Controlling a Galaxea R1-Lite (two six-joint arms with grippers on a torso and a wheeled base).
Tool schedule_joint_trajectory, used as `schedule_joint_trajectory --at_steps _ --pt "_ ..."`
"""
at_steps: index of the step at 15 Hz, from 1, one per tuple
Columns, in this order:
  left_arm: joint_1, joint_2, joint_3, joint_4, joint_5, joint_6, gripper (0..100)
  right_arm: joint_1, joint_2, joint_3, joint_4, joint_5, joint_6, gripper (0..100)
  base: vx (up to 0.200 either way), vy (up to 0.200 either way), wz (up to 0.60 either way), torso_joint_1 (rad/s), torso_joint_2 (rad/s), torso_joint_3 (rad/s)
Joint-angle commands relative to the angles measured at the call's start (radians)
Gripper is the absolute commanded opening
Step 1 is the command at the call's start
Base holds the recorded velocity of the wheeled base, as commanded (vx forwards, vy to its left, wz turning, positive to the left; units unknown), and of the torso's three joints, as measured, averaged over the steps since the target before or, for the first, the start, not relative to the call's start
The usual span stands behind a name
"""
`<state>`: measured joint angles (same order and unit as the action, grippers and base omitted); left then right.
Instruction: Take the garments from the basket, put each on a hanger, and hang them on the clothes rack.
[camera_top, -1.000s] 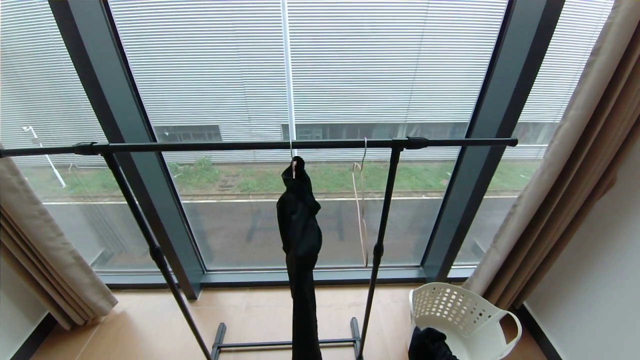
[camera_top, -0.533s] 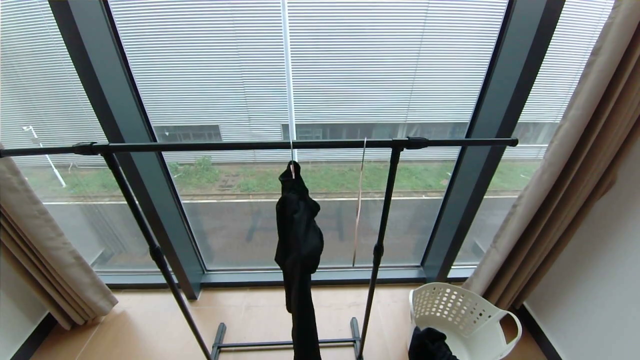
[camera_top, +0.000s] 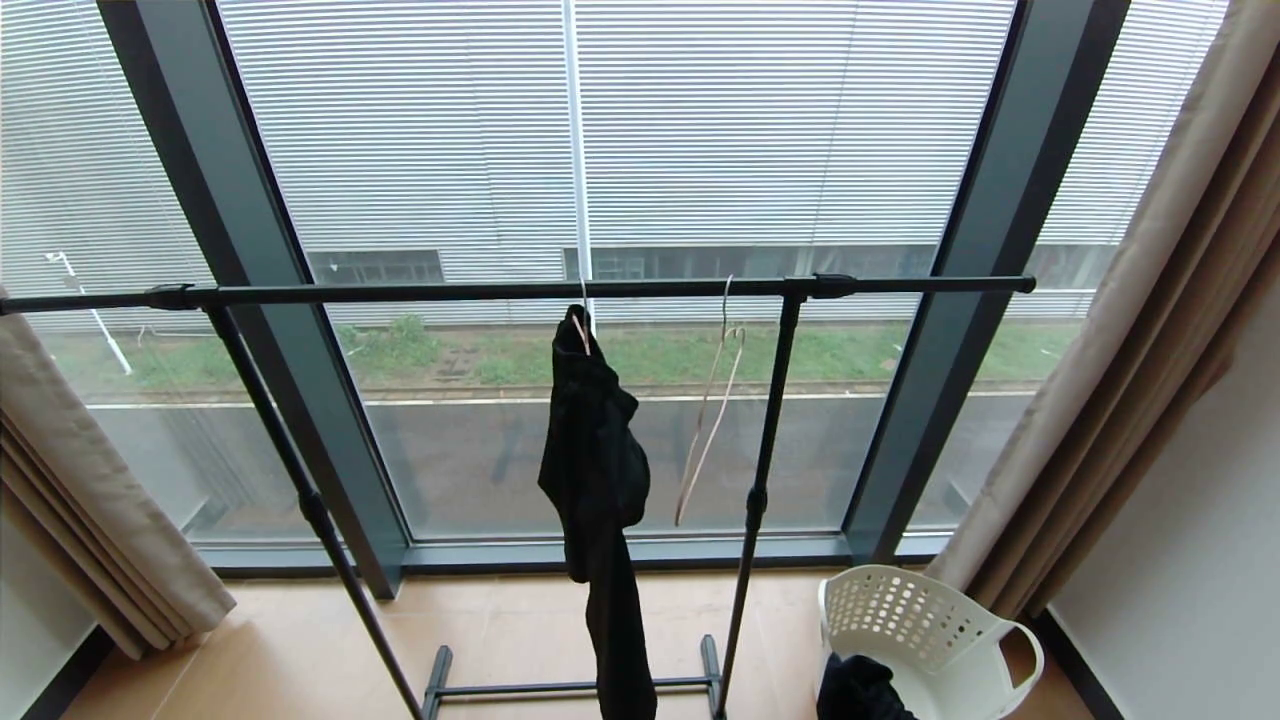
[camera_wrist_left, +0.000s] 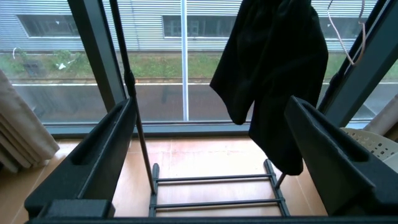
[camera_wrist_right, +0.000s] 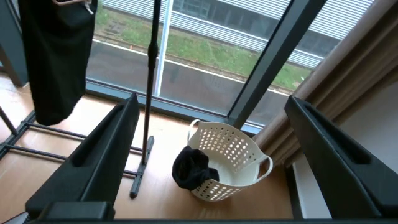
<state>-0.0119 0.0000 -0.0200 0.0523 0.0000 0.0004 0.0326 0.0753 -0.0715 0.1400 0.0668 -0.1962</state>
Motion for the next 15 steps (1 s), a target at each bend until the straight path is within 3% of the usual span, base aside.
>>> schedule_joint_trajectory --at_steps 1,3,5,8,9,15 --pt "0.000 0.002 0.000 0.000 0.000 0.001 100 -0.026 -0.074 0.001 -0.003 -0.007 0.006 100 0.000 0.000 0.00 0.000 0.00 0.000" --pt "0.000 0.000 0.000 0.000 0.000 0.001 100 -0.026 -0.068 0.001 -0.007 -0.064 0.037 100 0.000 0.000 0.00 0.000 0.00 0.000" --pt "0.001 0.000 0.000 0.000 0.000 0.001 100 -0.026 -0.066 -0.001 -0.007 -0.071 0.037 100 0.000 0.000 0.00 0.000 0.00 0.000" --pt "0.003 0.000 0.000 0.000 0.000 -0.007 100 -0.026 -0.066 0.001 -0.002 0.062 0.113 100 0.000 0.000 0.00 0.000 0.00 0.000" --pt "0.004 0.000 -0.001 0.000 0.000 -0.013 100 -0.026 -0.066 0.004 -0.003 0.068 0.187 100 0.000 0.000 0.00 0.000 0.00 0.000" --pt "0.004 0.000 0.000 0.000 0.000 -0.013 100 -0.026 -0.066 0.004 -0.003 0.068 0.182 100 0.000 0.000 0.00 0.000 0.00 0.000"
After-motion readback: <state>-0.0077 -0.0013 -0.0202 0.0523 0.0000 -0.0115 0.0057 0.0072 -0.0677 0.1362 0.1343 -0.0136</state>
